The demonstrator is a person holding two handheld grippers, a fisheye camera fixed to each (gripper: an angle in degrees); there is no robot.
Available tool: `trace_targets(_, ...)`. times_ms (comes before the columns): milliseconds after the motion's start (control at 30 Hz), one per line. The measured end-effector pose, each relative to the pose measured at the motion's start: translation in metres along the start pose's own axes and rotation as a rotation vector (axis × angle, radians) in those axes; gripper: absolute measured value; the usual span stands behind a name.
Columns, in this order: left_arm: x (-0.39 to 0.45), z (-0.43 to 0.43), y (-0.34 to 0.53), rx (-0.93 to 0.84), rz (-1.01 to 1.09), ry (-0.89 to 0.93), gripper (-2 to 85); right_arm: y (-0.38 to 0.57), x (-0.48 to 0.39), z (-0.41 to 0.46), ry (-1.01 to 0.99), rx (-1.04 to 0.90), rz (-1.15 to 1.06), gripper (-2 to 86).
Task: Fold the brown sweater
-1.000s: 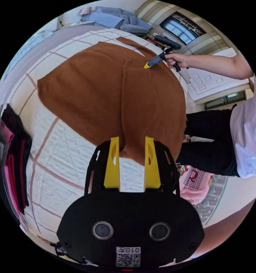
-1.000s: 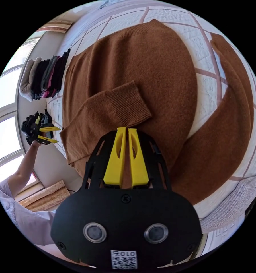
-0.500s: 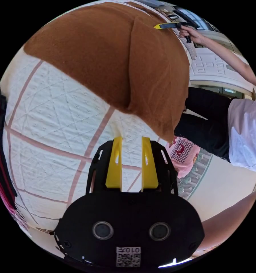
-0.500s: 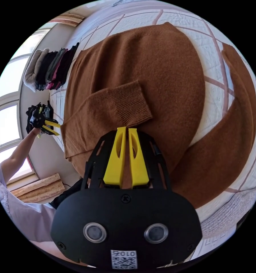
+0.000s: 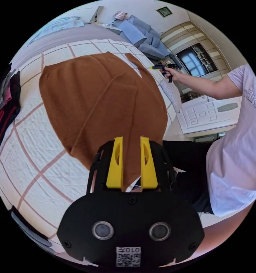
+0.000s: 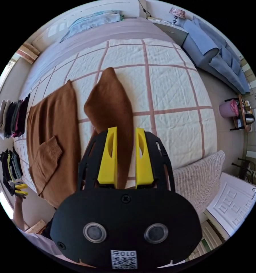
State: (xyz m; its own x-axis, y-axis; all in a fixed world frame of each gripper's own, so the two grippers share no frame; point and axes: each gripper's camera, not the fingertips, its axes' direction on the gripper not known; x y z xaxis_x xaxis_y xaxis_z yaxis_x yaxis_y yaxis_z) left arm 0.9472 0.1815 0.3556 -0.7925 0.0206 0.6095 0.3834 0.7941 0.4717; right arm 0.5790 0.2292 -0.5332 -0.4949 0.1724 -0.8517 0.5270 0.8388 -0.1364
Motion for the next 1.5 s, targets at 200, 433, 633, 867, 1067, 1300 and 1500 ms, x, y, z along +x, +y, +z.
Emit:
trace_targets(200, 0.05, 0.029, 0.009, 0.011, -0.034, 0.119, 9.0, -0.024, -0.001, 0.055, -0.083, -0.107, -0.018, 8.8)
trace_targets(433, 0.063, 0.025, -0.001, 0.022, -0.017, 0.147, 8.0, 0.014, -0.01, 0.024, -0.074, 0.021, 0.016, 4.2)
trace_targets(633, 0.068, 0.01, -0.001, 0.076, -0.005, 0.132, 7.4, 0.09, 0.019, -0.077, 0.03, 0.287, 0.179, 4.0)
trace_targets(867, 0.08, -0.012, 0.0, 0.147, -0.007, 0.092, 7.9, 0.117, -0.148, -0.165, 0.152, 0.56, -0.268, 4.7)
trace_targets(1067, 0.057, -0.028, 0.026, 0.281, -0.211, 0.083, 9.1, 0.123, -0.313, -0.025, -0.322, -0.036, -0.711, 6.8)
trace_targets(1300, 0.032, -0.033, 0.056, 0.312, -0.393, 0.087, 9.7, 0.165, -0.237, 0.022, -0.352, -0.173, -0.539, 8.5)
trace_targets(1500, 0.059, -0.007, 0.01, 0.273, -0.286, 0.206, 10.1, 0.166, -0.129, 0.032, -0.071, -0.128, -0.309, 12.6)
